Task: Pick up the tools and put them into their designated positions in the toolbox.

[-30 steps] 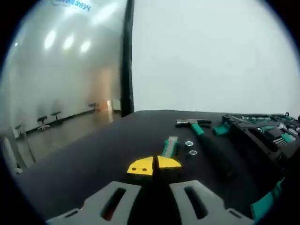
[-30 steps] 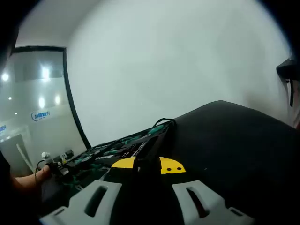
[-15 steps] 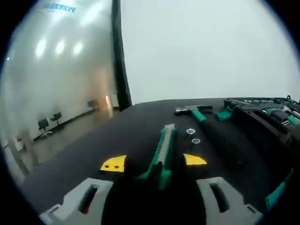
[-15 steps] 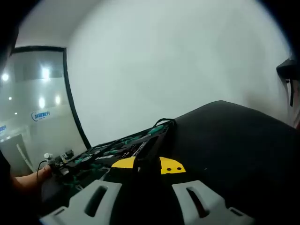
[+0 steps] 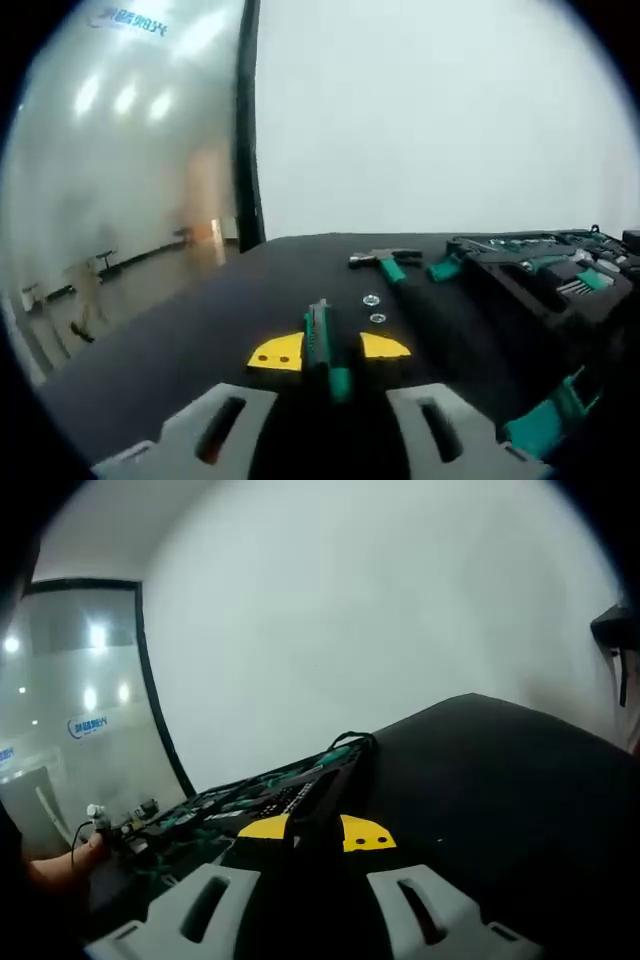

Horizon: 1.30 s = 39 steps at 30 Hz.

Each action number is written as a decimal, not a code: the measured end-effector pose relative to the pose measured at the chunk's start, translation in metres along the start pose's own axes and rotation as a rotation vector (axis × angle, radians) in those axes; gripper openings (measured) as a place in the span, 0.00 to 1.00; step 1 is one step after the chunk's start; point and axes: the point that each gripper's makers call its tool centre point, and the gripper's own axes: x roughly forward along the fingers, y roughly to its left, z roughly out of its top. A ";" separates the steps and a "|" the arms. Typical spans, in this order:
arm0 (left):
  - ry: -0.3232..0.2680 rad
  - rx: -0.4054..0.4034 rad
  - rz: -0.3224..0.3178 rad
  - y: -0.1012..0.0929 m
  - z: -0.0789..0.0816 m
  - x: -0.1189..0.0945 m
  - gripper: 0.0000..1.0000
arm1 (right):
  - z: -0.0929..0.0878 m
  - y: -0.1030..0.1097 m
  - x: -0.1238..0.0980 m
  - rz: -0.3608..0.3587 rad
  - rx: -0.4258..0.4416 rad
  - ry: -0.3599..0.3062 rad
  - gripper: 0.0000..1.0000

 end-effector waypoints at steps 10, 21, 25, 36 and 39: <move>0.106 0.120 0.054 0.001 0.004 -0.030 0.13 | -0.001 0.000 0.001 0.004 -0.002 0.005 0.15; 0.699 0.272 0.055 0.012 -0.040 -0.003 0.30 | 0.000 0.001 0.000 0.005 -0.003 -0.002 0.15; 0.809 0.364 0.061 0.011 -0.051 0.011 0.26 | 0.000 0.001 0.000 0.002 -0.005 -0.002 0.15; 0.836 0.482 0.004 0.003 -0.051 0.001 0.19 | 0.006 0.006 0.000 0.003 0.008 0.017 0.14; 0.796 0.503 -0.032 0.001 -0.051 -0.009 0.19 | 0.031 0.027 -0.005 0.000 0.061 0.005 0.14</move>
